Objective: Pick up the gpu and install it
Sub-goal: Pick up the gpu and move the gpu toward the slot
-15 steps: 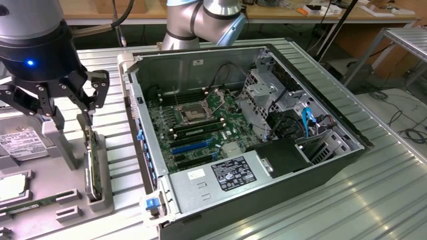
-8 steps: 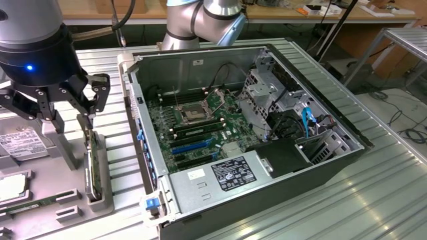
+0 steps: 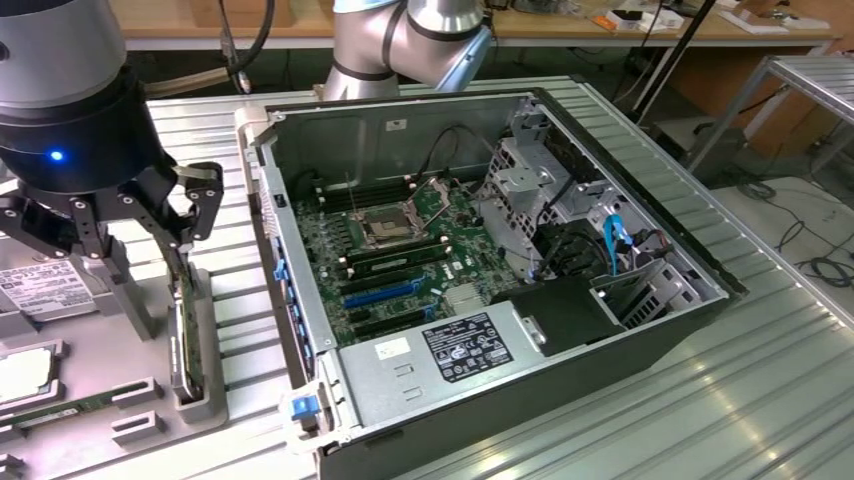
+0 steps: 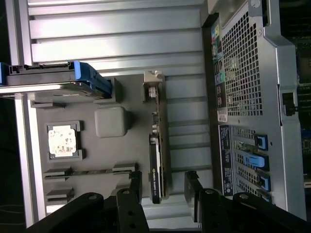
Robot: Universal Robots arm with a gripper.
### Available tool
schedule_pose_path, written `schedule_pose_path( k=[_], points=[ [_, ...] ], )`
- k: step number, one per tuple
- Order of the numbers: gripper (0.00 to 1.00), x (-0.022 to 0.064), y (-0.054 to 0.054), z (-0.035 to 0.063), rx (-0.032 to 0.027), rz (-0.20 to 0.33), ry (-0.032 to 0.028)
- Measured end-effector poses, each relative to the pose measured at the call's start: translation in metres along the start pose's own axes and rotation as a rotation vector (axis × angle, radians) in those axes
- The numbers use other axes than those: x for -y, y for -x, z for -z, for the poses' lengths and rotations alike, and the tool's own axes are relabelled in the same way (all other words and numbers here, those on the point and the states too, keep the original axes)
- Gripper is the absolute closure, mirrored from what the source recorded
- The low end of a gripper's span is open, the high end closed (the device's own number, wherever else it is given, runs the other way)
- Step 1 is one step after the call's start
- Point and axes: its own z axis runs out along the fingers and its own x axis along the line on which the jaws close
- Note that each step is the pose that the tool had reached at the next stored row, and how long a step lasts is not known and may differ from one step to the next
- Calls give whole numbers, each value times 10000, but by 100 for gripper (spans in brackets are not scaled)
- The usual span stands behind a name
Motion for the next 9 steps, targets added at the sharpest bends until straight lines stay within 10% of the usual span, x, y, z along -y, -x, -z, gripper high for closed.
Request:
schedule_pose_path(
  k=[9],
  points=[
    [52, 101, 8, 3, 1, 1, 1]
  ],
)
